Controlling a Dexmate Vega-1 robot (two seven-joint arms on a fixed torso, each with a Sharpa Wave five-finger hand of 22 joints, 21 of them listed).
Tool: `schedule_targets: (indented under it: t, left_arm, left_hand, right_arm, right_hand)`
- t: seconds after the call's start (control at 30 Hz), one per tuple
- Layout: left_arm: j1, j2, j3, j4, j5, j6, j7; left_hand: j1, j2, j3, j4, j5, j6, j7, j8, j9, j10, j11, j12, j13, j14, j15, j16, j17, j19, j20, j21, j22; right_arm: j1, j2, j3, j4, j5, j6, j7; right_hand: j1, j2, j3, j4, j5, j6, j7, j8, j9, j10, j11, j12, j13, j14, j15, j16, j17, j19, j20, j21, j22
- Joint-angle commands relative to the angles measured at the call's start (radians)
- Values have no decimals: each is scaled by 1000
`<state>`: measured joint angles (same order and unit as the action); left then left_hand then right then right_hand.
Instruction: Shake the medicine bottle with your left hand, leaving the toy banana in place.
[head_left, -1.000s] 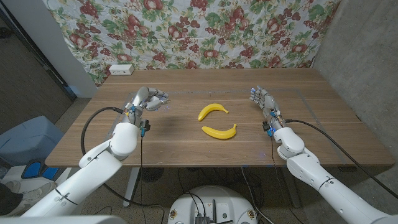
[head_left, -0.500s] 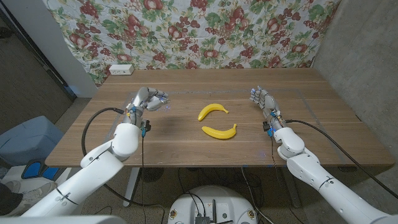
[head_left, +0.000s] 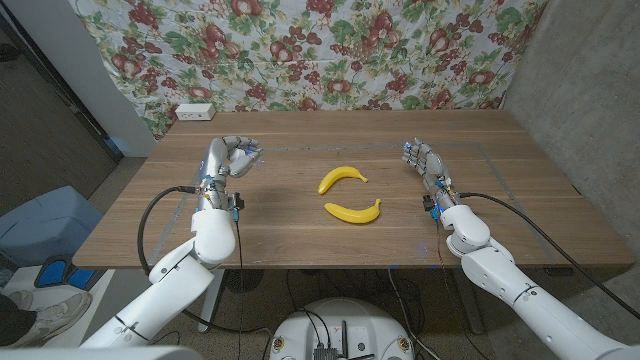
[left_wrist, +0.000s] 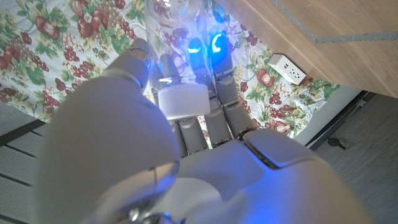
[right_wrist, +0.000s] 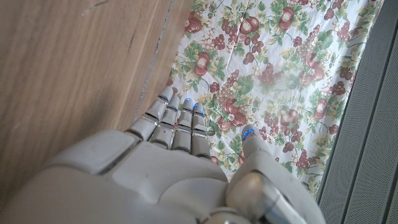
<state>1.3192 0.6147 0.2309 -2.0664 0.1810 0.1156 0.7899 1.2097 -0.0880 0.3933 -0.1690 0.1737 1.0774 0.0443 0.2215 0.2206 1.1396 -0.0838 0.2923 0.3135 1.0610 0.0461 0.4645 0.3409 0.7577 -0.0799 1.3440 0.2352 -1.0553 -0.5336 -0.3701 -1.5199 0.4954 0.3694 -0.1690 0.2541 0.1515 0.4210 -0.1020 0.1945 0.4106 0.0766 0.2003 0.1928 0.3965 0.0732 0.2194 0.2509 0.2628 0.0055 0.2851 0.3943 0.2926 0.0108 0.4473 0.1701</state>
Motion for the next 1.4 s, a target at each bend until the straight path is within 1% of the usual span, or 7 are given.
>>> schedule_targets:
  t: [0.03,0.37,0.5,0.53,0.83,1.1,1.4]
  left_arm:
    - [3,-72,4,45,54,-66,77]
    - [18,-39,-13,-1,20,2,-28]
    - [15,-4,-23,-37,-14,78,-113]
    - [13,18,-29,-54,-31,111,-157]
    - [-15,123,-44,-92,-126,192,-335]
    - [-27,167,-43,-102,-175,222,-383]
    - [-33,181,-32,-97,-187,216,-362]
  left_hand:
    - [163,157,4,1,6,7,1,-7,5,7,1,-1,5,236,-282,3,177,-6,-124,8,-1]
    - [162,157,5,1,5,6,1,-8,5,7,-4,-4,5,238,-282,2,178,-7,-125,13,-8]
    - [161,158,6,2,5,6,1,-8,5,5,-4,-6,5,234,-282,-3,174,-9,-124,14,-11]
    - [161,158,6,2,5,5,1,-8,5,5,-4,-6,5,235,-282,-3,174,-9,-124,14,-12]
    - [161,158,6,1,5,6,1,-8,4,8,-4,-7,5,236,-282,-6,172,-11,-125,18,-17]
    - [161,158,7,2,5,6,1,-9,4,6,-4,-10,7,237,-282,-7,173,-14,-124,22,-23]
    - [161,159,8,2,5,6,1,-9,4,7,-3,-11,7,236,-282,-11,172,-16,-124,26,-27]
  right_arm:
    - [1,1,0,2,1,0,0]
    - [2,1,-2,3,-1,1,1]
    - [1,1,-2,0,-3,-2,-3]
    - [-1,2,-1,-2,0,-3,-5]
    - [-2,4,-2,-7,-5,-6,-12]
    - [-10,3,-2,-11,-5,-7,-15]
    - [-8,6,-3,-10,-2,-8,-15]
  right_hand:
    - [-4,5,2,-7,-4,2,4,2,3,5,1,3,0,5,-2,-4,-1,13,0,-3,5]
    - [-4,5,2,-7,-4,4,4,3,3,5,0,3,0,6,-1,-4,-2,14,0,-6,5]
    - [-4,5,2,-7,-4,3,4,3,3,5,0,3,0,6,-1,-4,-2,14,0,-7,5]
    - [-4,5,2,-7,-4,4,4,3,3,5,1,3,0,6,-1,-4,-2,14,0,-8,5]
    - [-5,5,3,-7,-4,3,4,3,3,4,1,2,0,6,-3,-4,-3,16,0,-11,5]
    - [-5,5,3,-8,-4,4,4,3,3,4,1,3,0,6,-4,-5,-3,17,0,-14,5]
    - [-6,5,3,-8,-4,4,4,3,3,5,1,3,0,7,-2,-5,-4,18,0,-17,5]
